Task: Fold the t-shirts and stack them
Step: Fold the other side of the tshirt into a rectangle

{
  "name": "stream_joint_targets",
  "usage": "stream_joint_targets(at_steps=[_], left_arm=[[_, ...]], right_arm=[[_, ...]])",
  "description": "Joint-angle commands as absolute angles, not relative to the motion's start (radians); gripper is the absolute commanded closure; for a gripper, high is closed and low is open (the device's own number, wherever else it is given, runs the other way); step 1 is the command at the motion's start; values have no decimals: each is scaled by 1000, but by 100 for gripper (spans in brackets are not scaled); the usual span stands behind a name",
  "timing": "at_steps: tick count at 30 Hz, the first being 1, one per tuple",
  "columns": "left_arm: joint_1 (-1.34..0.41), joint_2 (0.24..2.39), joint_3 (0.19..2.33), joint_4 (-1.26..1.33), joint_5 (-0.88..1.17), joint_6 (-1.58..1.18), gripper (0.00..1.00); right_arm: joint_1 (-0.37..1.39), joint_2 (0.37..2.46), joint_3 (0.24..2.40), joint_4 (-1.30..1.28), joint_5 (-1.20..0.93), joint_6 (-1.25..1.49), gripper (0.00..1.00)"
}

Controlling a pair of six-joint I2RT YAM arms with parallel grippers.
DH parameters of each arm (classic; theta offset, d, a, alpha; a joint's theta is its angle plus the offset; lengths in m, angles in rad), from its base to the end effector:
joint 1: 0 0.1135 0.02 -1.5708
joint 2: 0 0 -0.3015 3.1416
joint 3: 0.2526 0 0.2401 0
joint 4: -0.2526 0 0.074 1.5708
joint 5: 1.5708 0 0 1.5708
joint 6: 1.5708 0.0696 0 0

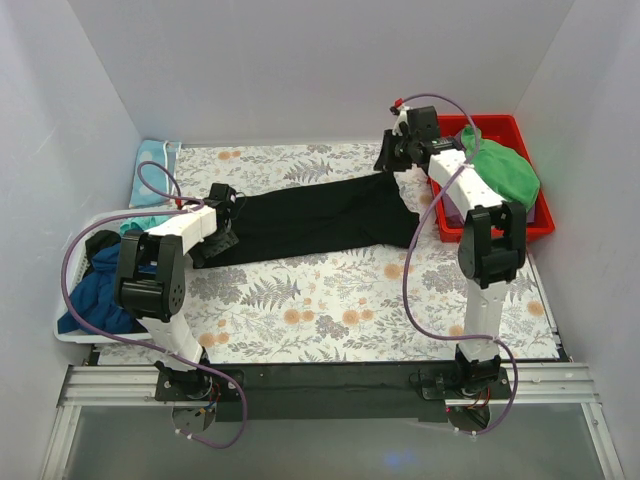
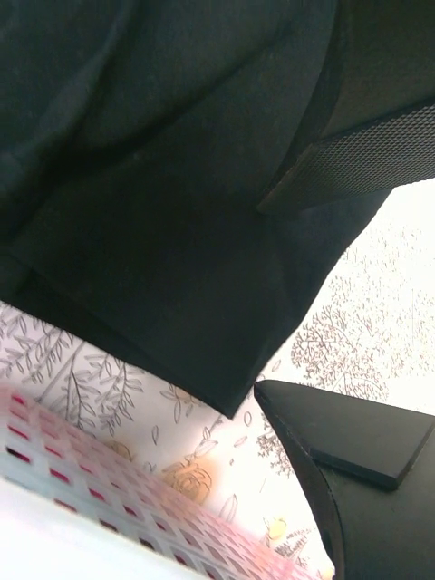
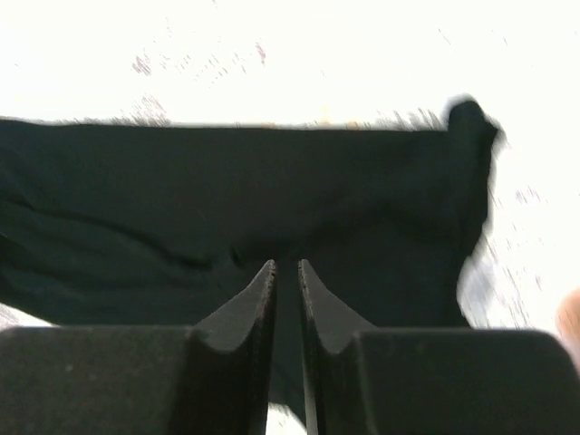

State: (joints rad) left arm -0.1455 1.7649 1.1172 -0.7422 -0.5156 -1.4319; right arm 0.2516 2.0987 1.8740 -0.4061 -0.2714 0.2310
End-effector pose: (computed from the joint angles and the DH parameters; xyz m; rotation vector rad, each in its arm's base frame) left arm 0.3255 -0.0130 0.1846 -1.6297 2.0693 0.3199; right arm 0.5046 0.1490 0.2975 -0.1774 2.2259 0.5657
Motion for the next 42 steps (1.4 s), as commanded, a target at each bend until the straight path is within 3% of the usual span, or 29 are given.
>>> stream_joint_targets(at_steps=[1,7,15,31,37,42], left_arm=[[-127,1692,1147,-692,-502,-1393,26],[-141,1661,1189,-658,-457,-1381,25],[-164,1676,1192,-614,-384,-1359,24],[-204,1833,1091,-610,-367,-1358,23],[-206,1870,1065,-660,-413,-1364,23],[-206,1861,1058,-663,-423,-1351,23]], right_arm=[[250,1941,1682,-468,-132,198,78],[255,1861,1435,-532,-92,224,80],[256,1893,1365,-532,-29,245,81],[253,2086,1489,-612,292,265,86],[249,2184,1640,-663,497,232,88],[229,2252,1770,-701,549,212,91]])
